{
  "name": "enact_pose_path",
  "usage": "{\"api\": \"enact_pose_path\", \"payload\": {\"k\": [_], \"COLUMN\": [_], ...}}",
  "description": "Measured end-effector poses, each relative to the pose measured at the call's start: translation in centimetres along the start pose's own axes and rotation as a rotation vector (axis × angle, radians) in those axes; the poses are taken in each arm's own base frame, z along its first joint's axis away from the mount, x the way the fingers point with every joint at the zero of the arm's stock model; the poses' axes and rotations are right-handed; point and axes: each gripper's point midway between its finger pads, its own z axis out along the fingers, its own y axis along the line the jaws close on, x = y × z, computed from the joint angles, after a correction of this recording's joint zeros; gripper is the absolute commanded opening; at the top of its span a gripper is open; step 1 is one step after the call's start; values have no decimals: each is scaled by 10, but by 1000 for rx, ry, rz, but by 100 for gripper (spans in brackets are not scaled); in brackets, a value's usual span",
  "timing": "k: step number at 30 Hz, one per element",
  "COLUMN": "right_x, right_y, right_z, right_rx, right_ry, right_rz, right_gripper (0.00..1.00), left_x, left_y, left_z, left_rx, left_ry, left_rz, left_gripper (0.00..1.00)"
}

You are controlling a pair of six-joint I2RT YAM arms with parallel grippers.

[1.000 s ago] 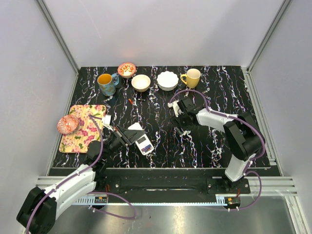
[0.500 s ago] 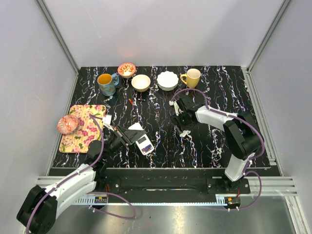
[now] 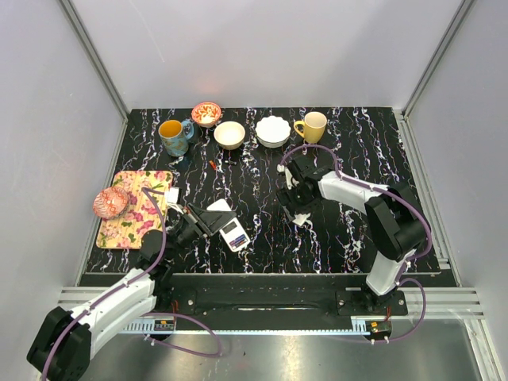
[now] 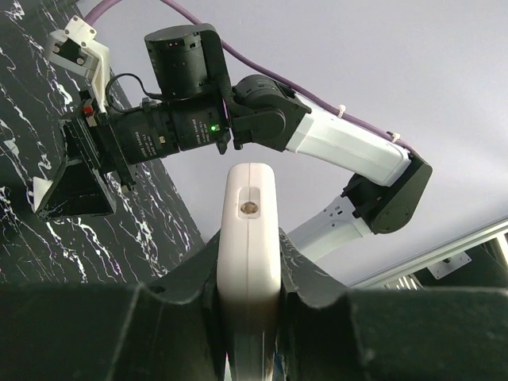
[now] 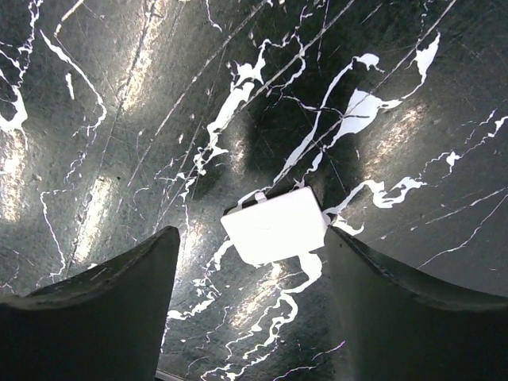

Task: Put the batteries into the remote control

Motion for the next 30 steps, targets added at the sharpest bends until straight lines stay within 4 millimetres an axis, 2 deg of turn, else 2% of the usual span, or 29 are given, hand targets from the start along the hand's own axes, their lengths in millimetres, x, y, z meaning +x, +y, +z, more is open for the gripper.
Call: {"api": "enact_pose_path", "payload": {"k": [5,12,20,30], "right_x": [1,16,6,29], "right_y": [0,-8,-8,-11], "right_z": [0,1,-29,-14], "right_rx": [5,41,58,173], "right_ry": [2,41,-52,71], "right_rz": [-10,-9,-10,-76], "right_gripper": [87,91,90,89], "left_x": [-1,-1,0,1], "left_y": [0,1,3,5], "left_z": [0,0,1,1], "left_rx": [-2,-4,-13,-19], "left_ry": [-6,-7,-5,-1], "left_rz": [0,-1,-5,-8], "left_gripper": [0,0,0,0]}}
